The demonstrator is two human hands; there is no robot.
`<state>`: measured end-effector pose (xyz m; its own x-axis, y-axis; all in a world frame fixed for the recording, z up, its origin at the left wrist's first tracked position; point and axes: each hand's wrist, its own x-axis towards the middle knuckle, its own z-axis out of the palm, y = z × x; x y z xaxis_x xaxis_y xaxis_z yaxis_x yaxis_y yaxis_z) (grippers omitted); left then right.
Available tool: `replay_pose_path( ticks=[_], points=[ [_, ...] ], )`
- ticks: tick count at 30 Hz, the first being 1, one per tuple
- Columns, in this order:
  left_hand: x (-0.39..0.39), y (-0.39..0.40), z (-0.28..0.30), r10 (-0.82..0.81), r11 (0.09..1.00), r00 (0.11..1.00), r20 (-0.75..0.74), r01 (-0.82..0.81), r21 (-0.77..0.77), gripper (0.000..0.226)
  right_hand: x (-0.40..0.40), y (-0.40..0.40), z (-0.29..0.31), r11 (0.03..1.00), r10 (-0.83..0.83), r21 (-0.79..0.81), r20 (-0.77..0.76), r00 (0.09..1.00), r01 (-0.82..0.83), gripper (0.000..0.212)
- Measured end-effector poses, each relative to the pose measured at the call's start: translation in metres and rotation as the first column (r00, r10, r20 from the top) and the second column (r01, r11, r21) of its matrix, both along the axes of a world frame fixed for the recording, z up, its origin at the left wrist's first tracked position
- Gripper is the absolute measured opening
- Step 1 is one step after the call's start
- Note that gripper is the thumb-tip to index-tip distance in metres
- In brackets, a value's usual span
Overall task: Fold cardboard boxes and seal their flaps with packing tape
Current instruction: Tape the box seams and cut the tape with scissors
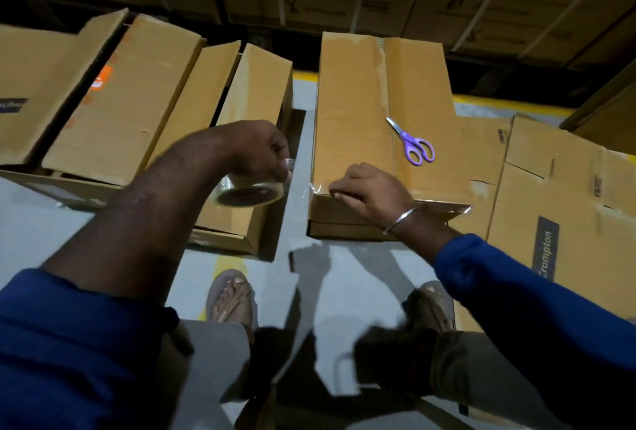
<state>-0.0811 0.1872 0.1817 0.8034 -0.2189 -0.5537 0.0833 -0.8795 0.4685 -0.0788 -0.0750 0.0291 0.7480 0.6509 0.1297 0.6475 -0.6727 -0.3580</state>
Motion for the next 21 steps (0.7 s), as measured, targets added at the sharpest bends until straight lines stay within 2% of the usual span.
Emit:
replay_pose_path(
  ticks=[3,6,10,13,18,20,21],
  points=[
    [-0.002,-0.001,0.002,-0.009,1.000,1.000,0.003,0.009,-0.016,0.011,-0.003,0.029,-0.010,0.999,-0.043,-0.006,0.012,0.999,0.043,0.036],
    [-0.001,0.000,0.004,-0.012,1.000,1.000,0.015,0.012,-0.012,0.012,0.000,0.051,-0.010,0.991,-0.027,-0.128,0.085,0.996,0.038,0.038],
    [0.001,0.003,0.001,-0.017,1.000,1.000,0.014,0.017,-0.005,0.011,0.001,0.072,-0.017,0.923,0.031,-0.382,0.165,0.986,0.035,0.021],
    [0.002,0.005,-0.001,-0.013,1.000,1.000,0.002,0.013,-0.001,0.011,-0.006,0.085,-0.023,0.865,0.004,-0.491,0.210,0.978,0.102,0.009],
    [0.002,0.005,0.000,-0.021,1.000,1.000,0.011,0.021,0.008,0.012,-0.019,0.089,-0.025,0.829,-0.002,-0.539,0.264,0.965,0.149,0.015],
    [0.002,0.004,0.001,-0.021,1.000,1.000,0.011,0.021,0.006,0.011,-0.021,0.078,-0.023,0.854,0.050,-0.514,0.241,0.969,0.084,0.019],
    [0.002,0.003,0.001,-0.022,1.000,1.000,0.010,0.022,0.005,0.010,-0.022,0.070,-0.020,0.876,0.078,-0.481,0.219,0.973,0.038,0.028]
  ],
)
